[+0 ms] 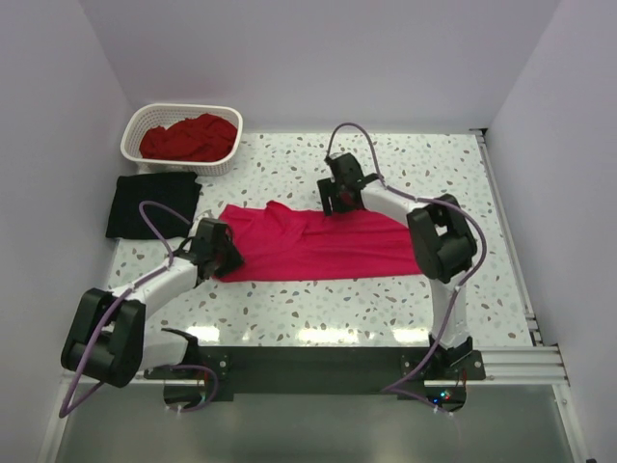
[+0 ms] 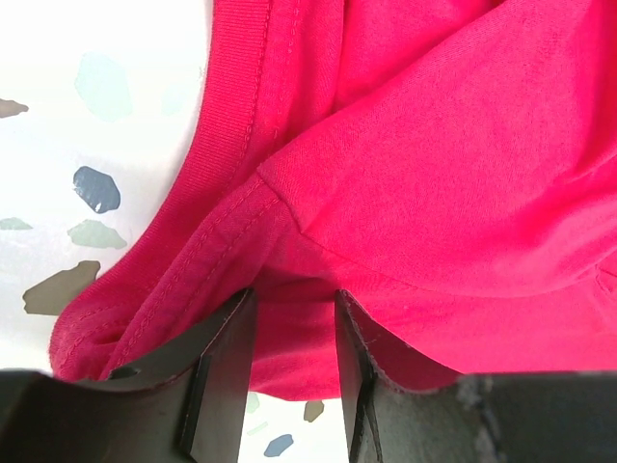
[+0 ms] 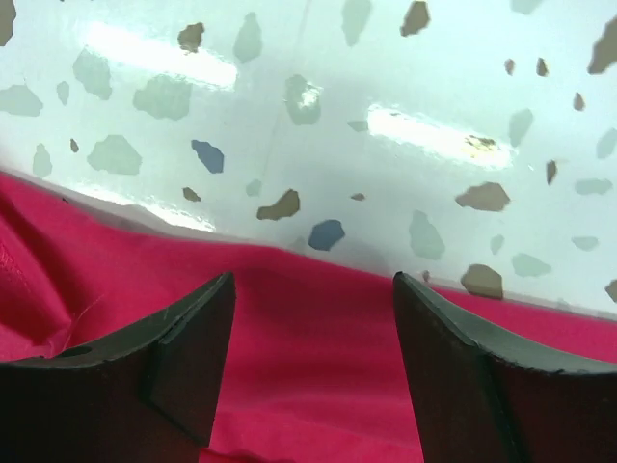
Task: Fold and stack the t-shirts
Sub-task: Fold the tshirt
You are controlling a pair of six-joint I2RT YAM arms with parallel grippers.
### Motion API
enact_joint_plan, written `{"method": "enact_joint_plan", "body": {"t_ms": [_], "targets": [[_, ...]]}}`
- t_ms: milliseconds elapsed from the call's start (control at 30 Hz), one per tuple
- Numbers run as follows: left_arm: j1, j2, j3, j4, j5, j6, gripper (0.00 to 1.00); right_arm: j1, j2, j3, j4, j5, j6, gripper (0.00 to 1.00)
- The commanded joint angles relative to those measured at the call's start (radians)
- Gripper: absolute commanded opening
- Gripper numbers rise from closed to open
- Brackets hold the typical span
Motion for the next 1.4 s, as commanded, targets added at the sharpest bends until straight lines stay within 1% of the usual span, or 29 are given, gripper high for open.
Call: {"method": "enact_joint_plan", "body": {"t_ms": [0,67,100,233,267,367,400,433,567,700,833,900,1000,1033,1067,1200,1367], "targets": [[0.012,0.005,-0.026,-0.033,-0.003,0.012,0.43,0.020,-0.116,-0.024,0.014,-0.085,0.049,0.69],[0.012,0.005,-0.023,-0.033,0.006,0.012,0.44,0.020,-0.147,-0.054,0.050,-0.133,0.060,0.68],[0.012,0.002,-0.025,-0.033,0.009,0.013,0.45,0.020,-0.176,-0.065,0.065,-0.189,0.072,0.66],[0.012,-0.009,-0.020,-0.039,0.006,0.015,0.46,0.031,-0.193,-0.090,0.148,-0.340,0.098,0.60],[0.014,-0.011,-0.020,-0.038,0.006,0.015,0.46,0.049,-0.184,-0.073,0.159,-0.366,0.095,0.56],[0.014,-0.009,-0.012,-0.039,0.018,0.015,0.48,0.086,-0.132,-0.018,0.174,-0.429,0.072,0.52],[0.012,-0.014,-0.009,-0.044,0.021,0.015,0.48,0.092,-0.118,-0.008,0.182,-0.434,0.063,0.52],[0.012,-0.015,0.001,-0.045,0.029,0.019,0.52,0.101,-0.083,0.013,0.197,-0.450,0.060,0.51],[0.012,-0.058,0.052,-0.084,0.032,0.055,0.59,0.103,0.003,0.085,0.212,-0.509,0.057,0.51],[0.012,-0.104,0.116,-0.131,0.009,0.108,0.63,0.107,0.072,0.157,0.206,-0.530,0.037,0.51],[0.014,-0.127,0.136,-0.140,0.001,0.139,0.64,0.106,0.153,0.251,0.171,-0.564,0.022,0.51],[0.012,-0.126,0.139,-0.144,0.001,0.151,0.64,0.106,0.184,0.268,0.168,-0.575,0.020,0.51],[0.012,-0.117,0.133,-0.148,-0.002,0.163,0.64,0.103,0.203,0.297,0.153,-0.566,0.015,0.41],[0.012,-0.115,0.132,-0.148,0.000,0.165,0.64,0.097,0.203,0.303,0.143,-0.544,0.014,0.37],[0.012,-0.110,0.132,-0.150,0.001,0.167,0.64,0.092,0.198,0.297,0.148,-0.536,0.014,0.30],[0.012,-0.107,0.132,-0.153,0.000,0.170,0.64,0.064,0.169,0.272,0.153,-0.463,0.044,0.24],[0.011,-0.083,0.152,-0.147,0.001,0.183,0.64,0.049,0.151,0.283,0.111,-0.414,0.043,0.25]]}}
